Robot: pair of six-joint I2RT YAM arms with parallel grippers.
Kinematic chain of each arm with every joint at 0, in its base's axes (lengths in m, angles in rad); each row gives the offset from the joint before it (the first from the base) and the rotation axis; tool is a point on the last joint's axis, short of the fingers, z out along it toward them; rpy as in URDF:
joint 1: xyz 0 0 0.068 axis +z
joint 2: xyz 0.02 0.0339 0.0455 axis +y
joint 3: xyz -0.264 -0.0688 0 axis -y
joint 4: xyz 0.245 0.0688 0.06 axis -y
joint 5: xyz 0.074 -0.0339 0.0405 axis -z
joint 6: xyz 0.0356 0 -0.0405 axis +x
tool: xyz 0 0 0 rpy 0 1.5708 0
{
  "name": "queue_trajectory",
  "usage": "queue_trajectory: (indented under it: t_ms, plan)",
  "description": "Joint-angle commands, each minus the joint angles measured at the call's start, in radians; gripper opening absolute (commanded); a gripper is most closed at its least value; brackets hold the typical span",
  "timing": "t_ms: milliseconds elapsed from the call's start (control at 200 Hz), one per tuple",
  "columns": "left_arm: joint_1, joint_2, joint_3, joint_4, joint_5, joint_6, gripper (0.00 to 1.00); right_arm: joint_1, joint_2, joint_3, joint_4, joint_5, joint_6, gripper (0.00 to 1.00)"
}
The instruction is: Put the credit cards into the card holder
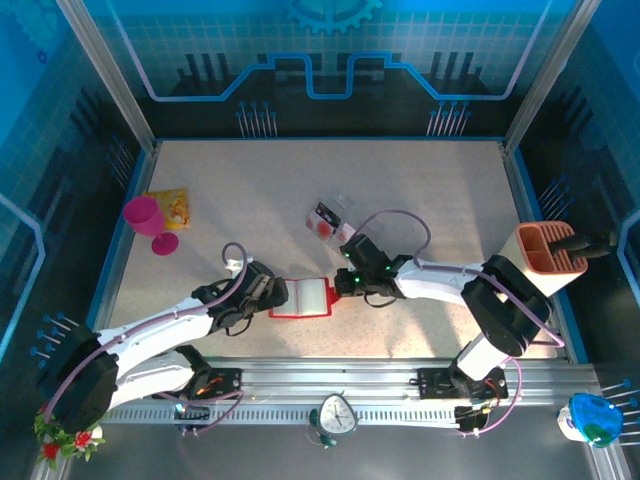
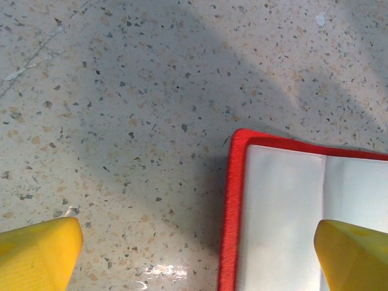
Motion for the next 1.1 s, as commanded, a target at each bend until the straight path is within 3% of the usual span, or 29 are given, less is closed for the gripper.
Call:
queue_trajectory:
  t_ms: [0, 240, 330, 385, 830, 1096]
  plan:
    - [0.008, 0.012, 0.025, 0.018, 0.016, 0.026, 0.99, -0.024, -0.053, -0.018, -0.021, 0.004, -0.020, 0.00]
    - [0.008, 0.034, 0.041, 0.042, 0.046, 0.035, 0.99, -0.039, -0.110, -0.047, -0.042, 0.007, -0.026, 0.00]
    - [0.007, 0.046, 0.056, 0.043, 0.056, 0.044, 0.99, -0.048, -0.127, -0.049, -0.053, 0.010, -0.028, 0.22]
    - [0.006, 0.054, 0.066, 0.043, 0.061, 0.047, 0.99, -0.050, -0.144, -0.049, -0.062, 0.017, -0.031, 0.28]
    - [-0.012, 0.088, 0.114, 0.049, 0.081, 0.055, 0.99, -0.083, -0.240, 0.029, -0.145, 0.047, -0.093, 0.29]
    - [-0.021, 0.129, 0.112, 0.053, 0.074, 0.052, 0.99, -0.171, -0.148, 0.261, -0.281, 0.010, -0.294, 0.40]
